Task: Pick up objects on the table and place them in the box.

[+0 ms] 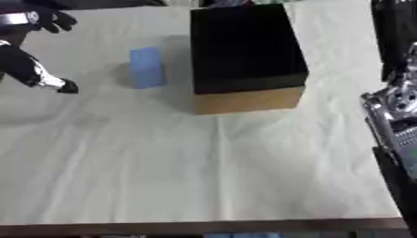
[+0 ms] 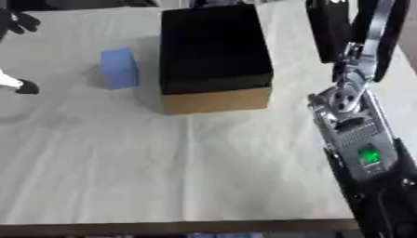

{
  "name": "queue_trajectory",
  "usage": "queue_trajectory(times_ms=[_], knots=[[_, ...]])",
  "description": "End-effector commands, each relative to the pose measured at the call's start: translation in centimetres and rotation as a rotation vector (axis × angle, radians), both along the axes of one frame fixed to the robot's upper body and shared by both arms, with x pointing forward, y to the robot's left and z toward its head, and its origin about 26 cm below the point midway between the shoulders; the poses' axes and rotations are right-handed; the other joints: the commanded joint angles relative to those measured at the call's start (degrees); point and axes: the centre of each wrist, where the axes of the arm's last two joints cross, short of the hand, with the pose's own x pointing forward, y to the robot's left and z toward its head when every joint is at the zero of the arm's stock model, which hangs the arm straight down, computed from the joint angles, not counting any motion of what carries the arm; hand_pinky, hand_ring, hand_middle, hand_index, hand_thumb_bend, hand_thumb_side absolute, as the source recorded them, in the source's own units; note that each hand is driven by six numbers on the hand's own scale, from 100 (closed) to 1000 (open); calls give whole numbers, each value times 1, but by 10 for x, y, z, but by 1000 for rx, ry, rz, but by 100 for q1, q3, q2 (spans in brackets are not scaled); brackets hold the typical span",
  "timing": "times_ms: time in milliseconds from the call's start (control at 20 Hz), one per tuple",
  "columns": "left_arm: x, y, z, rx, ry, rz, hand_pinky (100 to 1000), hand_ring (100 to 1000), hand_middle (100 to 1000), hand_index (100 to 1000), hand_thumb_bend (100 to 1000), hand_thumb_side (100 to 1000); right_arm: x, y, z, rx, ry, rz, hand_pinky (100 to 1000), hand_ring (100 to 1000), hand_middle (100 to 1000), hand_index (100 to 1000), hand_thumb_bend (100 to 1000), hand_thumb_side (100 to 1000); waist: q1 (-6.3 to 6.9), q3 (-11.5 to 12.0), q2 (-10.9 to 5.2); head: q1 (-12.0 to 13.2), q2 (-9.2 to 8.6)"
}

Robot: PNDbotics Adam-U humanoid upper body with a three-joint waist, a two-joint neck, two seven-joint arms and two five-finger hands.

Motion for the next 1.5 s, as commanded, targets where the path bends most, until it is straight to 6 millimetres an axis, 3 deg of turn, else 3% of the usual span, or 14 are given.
queue_trajectory(times_ms=[50, 500, 950, 1500], knots=[[3, 1, 9, 0, 24, -15, 1000, 961, 919, 1000, 654, 225, -3, -1, 6, -5, -28, 7, 747, 687, 621, 829, 100, 579, 7, -6, -125, 27, 36], [15, 1, 5, 47, 81, -37, 1000, 974, 935, 999, 624, 146, -3, 0, 6, 1, -26, 12, 746, 687, 617, 829, 100, 580, 28, -49, -101, 82, 26], [26, -8, -2, 36, 131, -77, 1000, 980, 939, 1000, 675, 222, -3, 2, 6, 5, -22, 19, 745, 687, 613, 829, 100, 581, 35, -101, -46, 161, 0], [38, -8, 1, 50, 75, -18, 1000, 980, 932, 999, 659, 191, -3, 4, 8, 4, -28, 32, 744, 686, 609, 829, 100, 583, 82, -193, 112, 283, -131]])
